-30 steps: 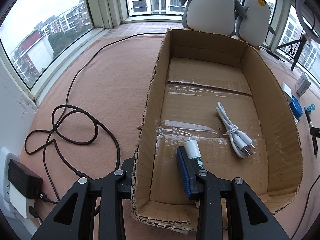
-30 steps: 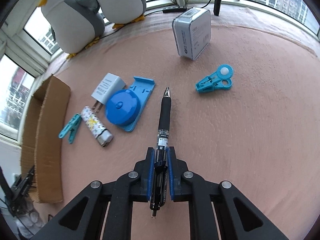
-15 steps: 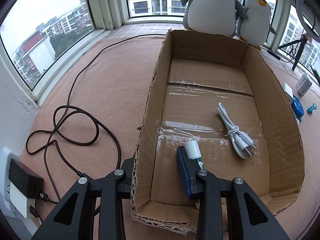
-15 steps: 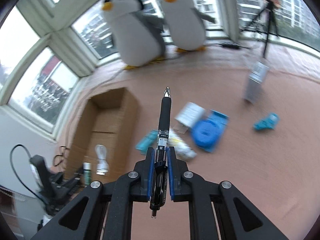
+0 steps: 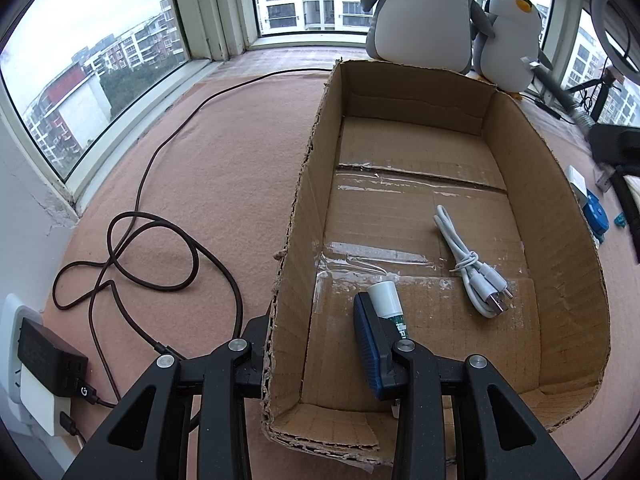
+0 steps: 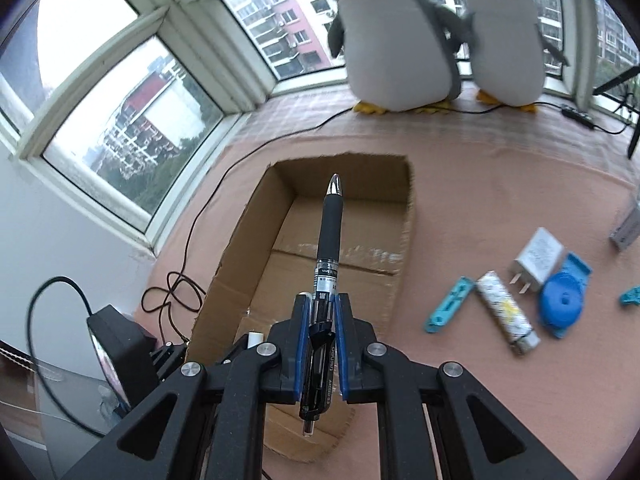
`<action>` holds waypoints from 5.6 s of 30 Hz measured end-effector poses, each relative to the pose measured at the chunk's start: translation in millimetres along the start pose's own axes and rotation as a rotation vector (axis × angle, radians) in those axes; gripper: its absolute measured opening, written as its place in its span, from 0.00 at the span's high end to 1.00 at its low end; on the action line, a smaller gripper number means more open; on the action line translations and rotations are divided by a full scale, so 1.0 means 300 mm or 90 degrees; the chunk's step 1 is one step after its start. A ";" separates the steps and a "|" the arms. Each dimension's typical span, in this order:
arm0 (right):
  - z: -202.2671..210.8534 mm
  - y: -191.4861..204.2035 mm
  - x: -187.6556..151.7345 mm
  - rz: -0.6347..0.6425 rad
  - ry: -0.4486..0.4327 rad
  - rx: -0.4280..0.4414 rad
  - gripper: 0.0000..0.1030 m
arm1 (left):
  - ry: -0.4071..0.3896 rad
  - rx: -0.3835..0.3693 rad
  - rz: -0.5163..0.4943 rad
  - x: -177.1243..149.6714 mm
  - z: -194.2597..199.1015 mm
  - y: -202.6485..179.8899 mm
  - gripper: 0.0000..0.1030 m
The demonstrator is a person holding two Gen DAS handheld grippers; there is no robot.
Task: Organize rigid objects
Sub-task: 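Carry the black pen into the box and open the right tool, then move the right tool to the blue clothespin and grasp it, then carry the blue clothespin into the box and open the right tool, then move the right tool to the clear plastic case and grasp it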
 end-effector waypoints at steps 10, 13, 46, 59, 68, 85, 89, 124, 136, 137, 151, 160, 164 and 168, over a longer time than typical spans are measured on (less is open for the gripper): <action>-0.123 0.013 -0.045 0.023 0.038 -0.030 0.89 | 0.000 0.000 -0.001 0.002 0.001 0.000 0.65; -0.138 0.015 -0.058 0.033 0.045 -0.032 0.88 | 0.000 0.001 -0.001 0.003 0.001 0.000 0.65; 0.195 -0.381 -0.062 -0.116 -0.085 -0.118 0.45 | 0.000 0.005 -0.001 0.008 0.000 -0.005 0.65; 0.244 -0.806 -0.113 -0.302 -0.071 -0.234 0.45 | 0.000 0.005 -0.001 0.008 -0.001 -0.006 0.65; 0.217 -0.964 -0.072 -0.385 -0.057 -0.268 0.45 | 0.000 0.005 0.000 0.012 0.000 -0.006 0.65; 0.115 -1.036 -0.022 -0.431 -0.021 -0.287 0.56 | -0.001 0.004 0.001 0.013 -0.003 -0.003 0.65; 0.112 -1.032 -0.013 -0.419 -0.012 -0.296 0.73 | -0.001 0.003 0.002 0.014 -0.004 -0.002 0.65; 0.159 -0.329 -0.053 -0.109 -0.036 -0.060 0.88 | -0.002 0.005 0.000 0.015 -0.008 0.002 0.64; 0.025 -0.020 -0.082 0.049 0.019 -0.009 0.88 | -0.002 0.005 0.000 0.012 -0.008 0.000 0.64; 0.013 -0.004 -0.086 0.060 0.023 -0.009 0.88 | -0.002 0.005 0.000 0.013 -0.008 0.001 0.64; -0.065 0.099 -0.162 0.121 0.053 -0.016 0.88 | -0.003 0.006 0.000 0.013 -0.008 0.003 0.64; -0.034 0.114 -0.146 0.132 0.014 -0.020 0.37 | -0.003 0.006 -0.001 0.013 -0.009 0.005 0.64; -0.024 0.101 -0.135 0.119 0.008 -0.020 0.36 | -0.003 0.006 -0.001 0.013 -0.009 0.006 0.64; -0.007 0.078 -0.122 0.101 -0.001 -0.026 0.36 | -0.003 0.007 -0.001 0.012 -0.009 0.005 0.64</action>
Point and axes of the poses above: each gripper's, at about its wrist camera, not at the fingertips, and z roughly against the way its jaws point, y to its left, x to its top, the point moved 6 cm from there along -z, roughly the way its jaws point, and after that the axes turned 3 degrees about -x, right-handed, at the moved point
